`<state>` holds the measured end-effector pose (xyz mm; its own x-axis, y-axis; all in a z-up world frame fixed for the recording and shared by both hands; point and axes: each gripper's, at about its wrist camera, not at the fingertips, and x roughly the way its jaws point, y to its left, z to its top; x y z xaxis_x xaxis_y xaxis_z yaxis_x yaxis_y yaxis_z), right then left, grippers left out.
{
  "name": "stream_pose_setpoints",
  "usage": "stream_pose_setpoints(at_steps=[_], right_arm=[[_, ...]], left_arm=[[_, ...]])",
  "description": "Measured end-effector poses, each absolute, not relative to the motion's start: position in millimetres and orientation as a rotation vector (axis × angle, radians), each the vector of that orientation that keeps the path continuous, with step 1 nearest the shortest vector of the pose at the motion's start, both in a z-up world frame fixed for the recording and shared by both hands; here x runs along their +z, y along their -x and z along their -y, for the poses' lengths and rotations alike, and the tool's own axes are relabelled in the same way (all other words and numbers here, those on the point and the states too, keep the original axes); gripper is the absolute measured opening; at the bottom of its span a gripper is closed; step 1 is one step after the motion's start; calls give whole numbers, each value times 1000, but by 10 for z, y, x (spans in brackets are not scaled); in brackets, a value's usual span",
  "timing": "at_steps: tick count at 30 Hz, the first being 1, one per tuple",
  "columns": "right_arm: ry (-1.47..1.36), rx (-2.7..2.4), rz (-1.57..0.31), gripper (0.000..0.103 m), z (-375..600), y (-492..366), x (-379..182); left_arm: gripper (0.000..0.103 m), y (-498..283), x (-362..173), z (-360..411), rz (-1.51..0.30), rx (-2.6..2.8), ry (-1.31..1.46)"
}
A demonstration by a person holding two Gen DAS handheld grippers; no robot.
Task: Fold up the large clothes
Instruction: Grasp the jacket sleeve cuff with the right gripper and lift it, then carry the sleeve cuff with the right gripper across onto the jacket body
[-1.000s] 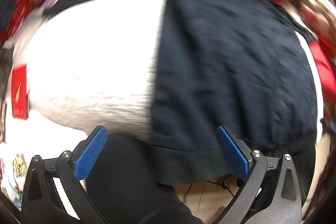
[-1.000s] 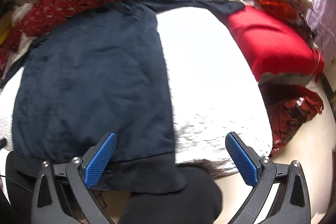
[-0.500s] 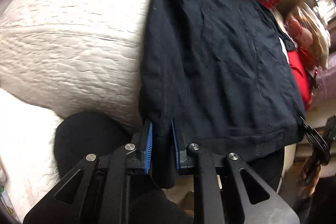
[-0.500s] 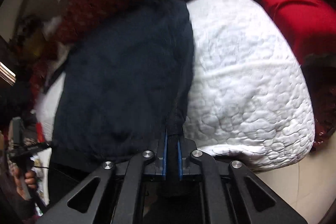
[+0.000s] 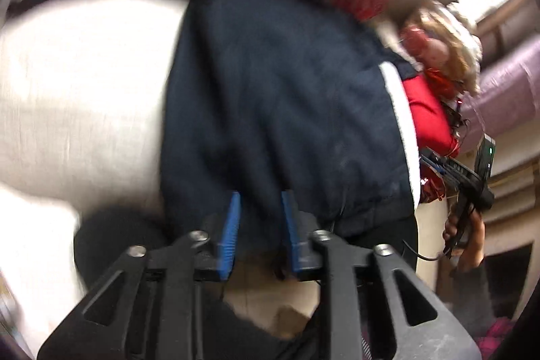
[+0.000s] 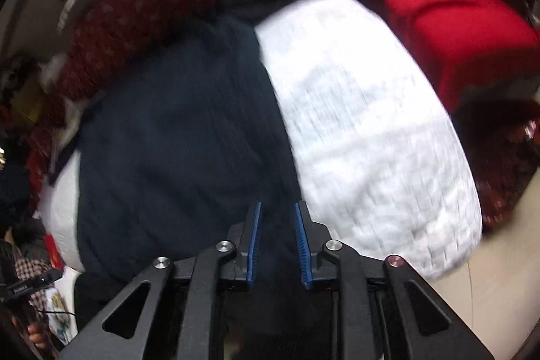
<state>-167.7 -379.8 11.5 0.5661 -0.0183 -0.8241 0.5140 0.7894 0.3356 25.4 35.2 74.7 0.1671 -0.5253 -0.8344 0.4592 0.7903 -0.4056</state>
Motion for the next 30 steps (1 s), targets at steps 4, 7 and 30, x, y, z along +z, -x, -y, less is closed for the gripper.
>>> stream_pose_setpoints(at_steps=[4, 7, 30], right_arm=[[-521, -278, -858, 35, 3702, 1254, 261], [-500, -281, -887, 34, 3897, 646, 42], [-1029, -886, -532, 64, 8088, -333, -390]], left_arm=[[54, -692, 778, 159, -1125, -640, -10], [54, -957, 404, 524, -1201, -574, -24], [54, -2082, 79, 1688, -1350, -696, 83]])
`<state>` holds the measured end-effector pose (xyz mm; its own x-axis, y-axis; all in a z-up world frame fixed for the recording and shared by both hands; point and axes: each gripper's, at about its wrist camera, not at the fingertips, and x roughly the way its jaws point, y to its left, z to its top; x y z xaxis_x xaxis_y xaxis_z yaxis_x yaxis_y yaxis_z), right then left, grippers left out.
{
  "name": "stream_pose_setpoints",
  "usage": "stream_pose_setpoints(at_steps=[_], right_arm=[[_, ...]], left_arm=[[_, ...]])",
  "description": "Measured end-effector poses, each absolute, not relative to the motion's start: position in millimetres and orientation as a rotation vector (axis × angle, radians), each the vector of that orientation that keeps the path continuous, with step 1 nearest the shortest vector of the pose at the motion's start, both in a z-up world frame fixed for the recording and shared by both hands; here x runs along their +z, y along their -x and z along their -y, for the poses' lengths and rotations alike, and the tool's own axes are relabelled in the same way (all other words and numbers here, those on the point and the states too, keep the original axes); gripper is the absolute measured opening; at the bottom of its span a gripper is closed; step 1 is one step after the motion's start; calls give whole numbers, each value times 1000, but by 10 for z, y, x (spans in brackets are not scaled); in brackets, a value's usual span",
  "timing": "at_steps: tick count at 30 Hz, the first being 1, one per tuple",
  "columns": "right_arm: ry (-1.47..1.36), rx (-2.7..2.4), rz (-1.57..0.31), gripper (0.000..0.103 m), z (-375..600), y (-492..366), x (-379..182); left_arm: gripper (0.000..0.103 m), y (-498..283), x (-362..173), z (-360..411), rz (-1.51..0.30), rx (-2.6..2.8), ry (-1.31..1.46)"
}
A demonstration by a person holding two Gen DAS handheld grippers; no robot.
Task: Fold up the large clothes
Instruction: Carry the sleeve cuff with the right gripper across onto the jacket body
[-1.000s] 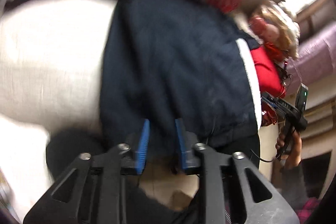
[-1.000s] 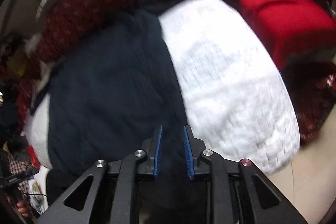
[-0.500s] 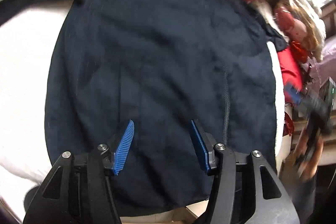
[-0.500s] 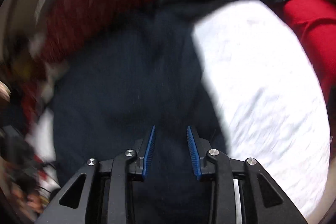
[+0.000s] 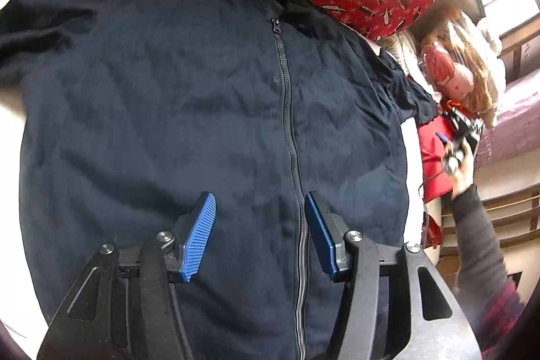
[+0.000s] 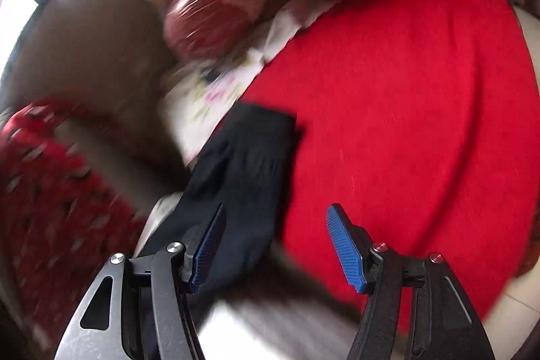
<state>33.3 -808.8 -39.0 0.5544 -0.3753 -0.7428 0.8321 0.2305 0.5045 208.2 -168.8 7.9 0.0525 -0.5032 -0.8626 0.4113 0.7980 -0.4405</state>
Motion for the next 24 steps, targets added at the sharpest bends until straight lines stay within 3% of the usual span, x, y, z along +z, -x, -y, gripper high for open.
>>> stream_pose_setpoints(at_steps=[3, 4, 5, 6, 7, 8, 10, 16, 24], right_arm=[[-1051, -915, -520, 70, 8325, -471, -597], [-1010, -929, -510, 79, 8310, -525, -591], [-935, -932, -489, 79, 8234, -590, -564], [-874, -919, -514, 72, 8170, -653, -569], [-794, -929, -601, 33, 8164, -850, -589], [-737, -939, -661, 14, 8143, -929, -592], [-717, -938, -629, 8, 8097, -833, -495], [-806, -998, -438, 7, 8229, -130, 68], [-812, -792, -448, 7, 7528, -155, 675]], left_arm=[[54, -2158, 46, 1756, -1361, -716, 90], [54, -2169, 30, 1764, -1363, -721, 91], [54, -2186, 8, 1785, -1366, -726, 91], [54, -2199, -10, 1796, -1367, -730, 90], [54, -2213, -24, 1801, -1368, -730, 88], [54, -2226, -28, 1801, -1367, -730, 91], [54, -2263, -16, 1778, -1356, -741, 111], [54, -2527, -19, 1633, -1308, -706, 145], [54, -2787, -66, 1504, -1274, -671, 211]])
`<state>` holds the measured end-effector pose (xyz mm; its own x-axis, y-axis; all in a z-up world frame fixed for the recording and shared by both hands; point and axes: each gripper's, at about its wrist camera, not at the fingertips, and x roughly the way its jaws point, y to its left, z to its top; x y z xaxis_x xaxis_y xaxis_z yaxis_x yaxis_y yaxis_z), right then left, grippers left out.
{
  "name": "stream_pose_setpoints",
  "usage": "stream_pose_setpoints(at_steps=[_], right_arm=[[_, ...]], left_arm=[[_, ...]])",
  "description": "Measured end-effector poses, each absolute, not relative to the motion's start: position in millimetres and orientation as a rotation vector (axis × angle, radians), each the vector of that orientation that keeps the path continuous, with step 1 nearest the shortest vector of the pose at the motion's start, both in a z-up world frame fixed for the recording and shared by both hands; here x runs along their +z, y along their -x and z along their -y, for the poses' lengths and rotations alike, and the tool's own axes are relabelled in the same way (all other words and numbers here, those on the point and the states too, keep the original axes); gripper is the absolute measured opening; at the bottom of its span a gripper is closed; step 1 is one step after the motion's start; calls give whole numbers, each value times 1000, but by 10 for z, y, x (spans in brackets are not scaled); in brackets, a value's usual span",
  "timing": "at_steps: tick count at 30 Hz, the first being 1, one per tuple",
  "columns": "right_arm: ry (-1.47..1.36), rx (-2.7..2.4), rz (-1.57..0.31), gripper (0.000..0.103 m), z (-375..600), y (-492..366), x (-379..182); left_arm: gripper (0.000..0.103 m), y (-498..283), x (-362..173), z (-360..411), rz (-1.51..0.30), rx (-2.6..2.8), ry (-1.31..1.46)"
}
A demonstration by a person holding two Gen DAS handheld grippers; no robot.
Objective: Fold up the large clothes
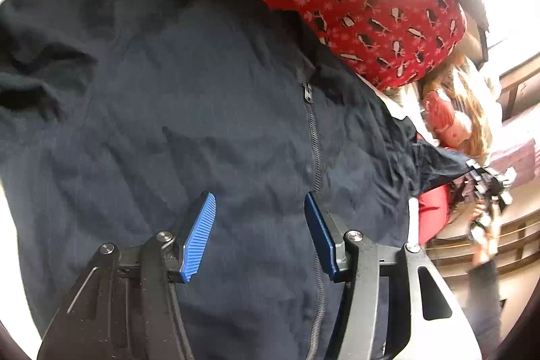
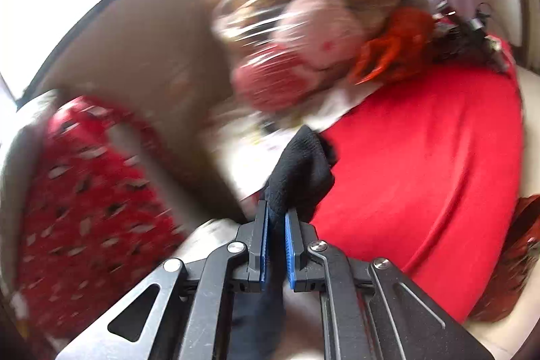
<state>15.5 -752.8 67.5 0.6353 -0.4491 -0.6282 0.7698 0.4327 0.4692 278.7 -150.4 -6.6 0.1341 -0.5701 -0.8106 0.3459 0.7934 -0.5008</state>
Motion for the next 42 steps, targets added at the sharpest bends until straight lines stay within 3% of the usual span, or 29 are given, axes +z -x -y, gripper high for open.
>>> stream_pose_setpoints(at_steps=[13, 22, 31, 35, 39, 42], right_arm=[[-802, -342, -524, 8, 5477, -1139, 1076], [-739, -61, -696, 8, 4010, -2102, 800], [-650, 114, -850, 8, 2896, -2535, 336], [-670, 169, -904, 22, 2638, -2584, 48], [-638, 149, -1030, 30, 2518, -2522, -229], [-639, 162, -1008, 34, 2632, -2231, -184]], left_arm=[[54, -2906, -100, 1203, -1271, -712, 295], [54, -3066, 71, 796, -1235, -660, 360], [54, -3177, 97, 566, -1220, -667, 469], [54, -3194, 55, 573, -1233, -686, 498], [54, -3206, -68, 671, -1272, -700, 485], [54, -3209, -179, 780, -1313, -704, 488]])
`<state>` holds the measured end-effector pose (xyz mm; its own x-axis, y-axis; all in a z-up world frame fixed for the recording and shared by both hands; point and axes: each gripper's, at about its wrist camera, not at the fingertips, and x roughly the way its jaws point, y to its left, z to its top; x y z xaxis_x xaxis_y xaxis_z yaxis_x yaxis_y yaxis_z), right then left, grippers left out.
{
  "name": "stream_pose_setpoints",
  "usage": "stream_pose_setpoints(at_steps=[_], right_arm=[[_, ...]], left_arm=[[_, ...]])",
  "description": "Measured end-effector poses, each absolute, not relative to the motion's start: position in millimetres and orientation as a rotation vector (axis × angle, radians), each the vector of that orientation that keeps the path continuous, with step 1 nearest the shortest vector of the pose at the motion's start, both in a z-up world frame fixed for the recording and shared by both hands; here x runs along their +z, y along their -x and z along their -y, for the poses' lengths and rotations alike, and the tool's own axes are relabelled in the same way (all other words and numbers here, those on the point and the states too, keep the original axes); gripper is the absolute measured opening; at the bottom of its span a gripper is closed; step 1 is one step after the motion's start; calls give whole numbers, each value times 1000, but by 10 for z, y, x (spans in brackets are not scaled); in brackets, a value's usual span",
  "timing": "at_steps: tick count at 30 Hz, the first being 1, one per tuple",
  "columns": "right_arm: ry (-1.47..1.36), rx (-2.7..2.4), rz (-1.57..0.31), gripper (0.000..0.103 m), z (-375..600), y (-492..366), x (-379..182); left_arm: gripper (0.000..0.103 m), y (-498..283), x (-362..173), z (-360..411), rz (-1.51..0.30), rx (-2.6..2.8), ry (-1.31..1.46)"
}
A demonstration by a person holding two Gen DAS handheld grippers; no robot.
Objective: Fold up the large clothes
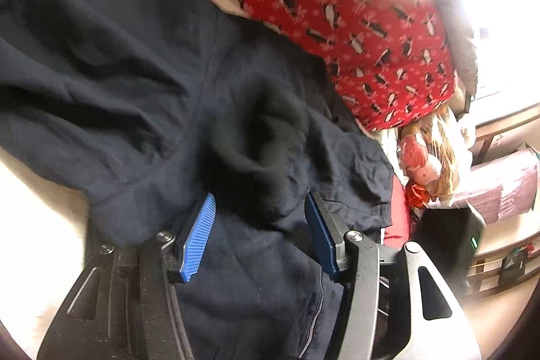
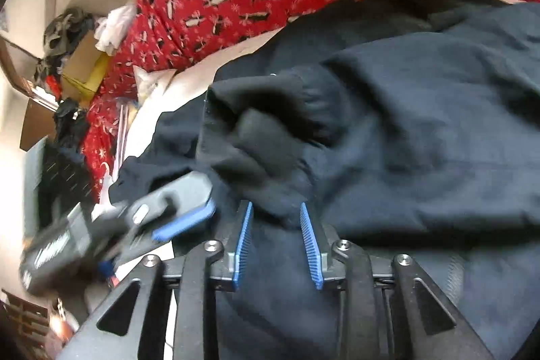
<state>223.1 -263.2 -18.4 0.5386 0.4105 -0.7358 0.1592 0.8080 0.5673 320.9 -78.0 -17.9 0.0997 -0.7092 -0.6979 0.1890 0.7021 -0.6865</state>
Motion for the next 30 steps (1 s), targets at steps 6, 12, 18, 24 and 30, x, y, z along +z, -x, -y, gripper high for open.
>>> stream_pose_setpoints(at_steps=[6, 12, 18, 24, 30], right_arm=[[-686, 64, -939, 44, 3275, -1574, -97], [-814, -118, -833, 44, 4078, -1072, -59], [-973, -330, -650, 51, 4938, -658, -90], [-1054, -315, -666, 52, 5206, -1105, -349], [-796, -209, -713, 5, 4969, -1311, -144]], left_arm=[[61, -3219, -266, 1123, -1334, -684, 453], [12, -3269, 47, 1029, -1178, -576, 475], [12, -3199, 252, 653, -1115, -476, 447], [12, -3138, 117, 624, -1191, -445, 435], [13, -3132, 54, 793, -1231, -479, 390]])
